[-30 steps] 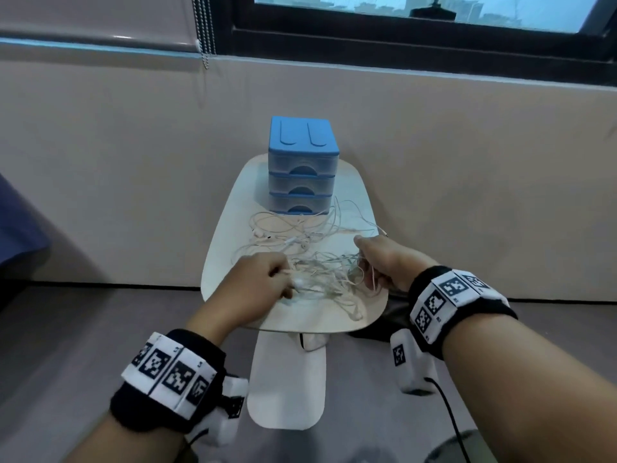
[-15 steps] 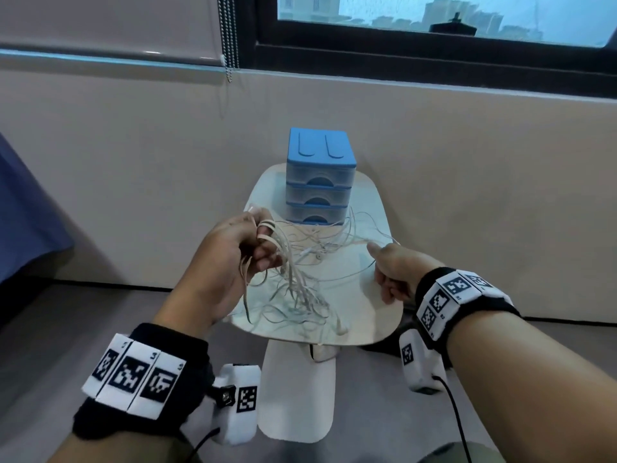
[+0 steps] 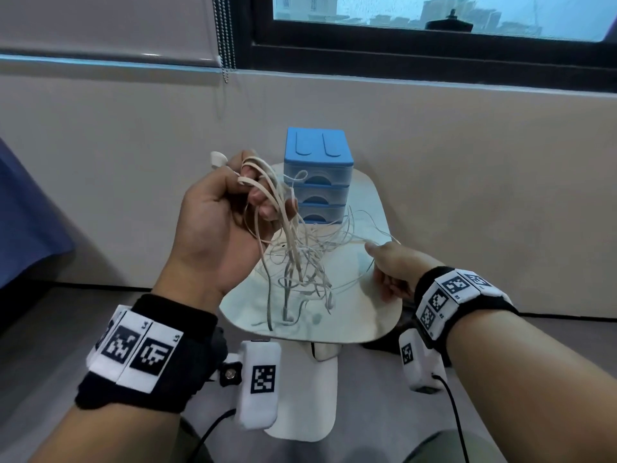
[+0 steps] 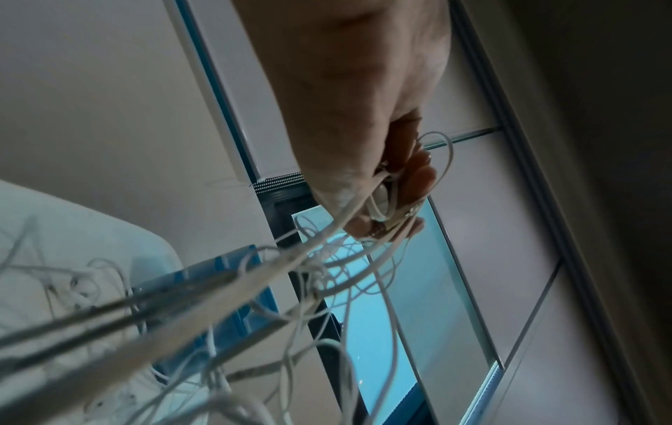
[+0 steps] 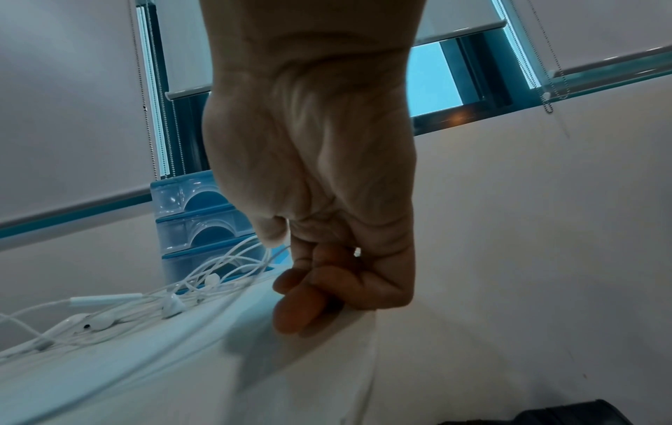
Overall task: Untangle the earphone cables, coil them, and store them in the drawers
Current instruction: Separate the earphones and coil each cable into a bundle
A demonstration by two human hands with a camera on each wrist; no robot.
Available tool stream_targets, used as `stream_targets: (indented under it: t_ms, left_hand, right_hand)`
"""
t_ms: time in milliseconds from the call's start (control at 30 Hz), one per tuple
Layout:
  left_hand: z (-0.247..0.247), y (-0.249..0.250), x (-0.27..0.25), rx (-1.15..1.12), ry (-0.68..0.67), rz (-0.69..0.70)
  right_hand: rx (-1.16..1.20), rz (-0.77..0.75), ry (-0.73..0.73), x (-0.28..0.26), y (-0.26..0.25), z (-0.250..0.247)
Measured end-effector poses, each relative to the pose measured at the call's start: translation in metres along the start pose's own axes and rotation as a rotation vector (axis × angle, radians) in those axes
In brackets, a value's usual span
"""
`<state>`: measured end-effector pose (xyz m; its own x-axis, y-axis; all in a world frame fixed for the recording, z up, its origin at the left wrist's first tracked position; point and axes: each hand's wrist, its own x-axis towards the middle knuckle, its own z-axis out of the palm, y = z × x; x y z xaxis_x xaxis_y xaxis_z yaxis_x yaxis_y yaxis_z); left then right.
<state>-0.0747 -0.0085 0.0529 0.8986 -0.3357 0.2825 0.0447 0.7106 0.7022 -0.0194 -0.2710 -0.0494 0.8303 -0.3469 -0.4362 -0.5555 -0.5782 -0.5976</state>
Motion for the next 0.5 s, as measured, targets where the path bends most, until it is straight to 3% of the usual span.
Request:
stream_targets:
  t_ms: [133, 300, 500]
  left_hand:
    - [0.008, 0.005, -0.001, -0.083, -0.039, 0.008]
    - [0.008, -0.007, 0.007, 0.146, 0.026, -0.072]
    - [0.014, -0.014, 0.006, 0.167, 0.079, -0.106]
  right_hand:
    - [0.035, -0.028, 0.005, 0.004, 0.005, 0.002]
    - [-0.035, -0.018, -0.079, -0.001, 0.007, -0.001]
    - [-0.009, -0.064, -0.018, -0.009, 0.009, 0.002]
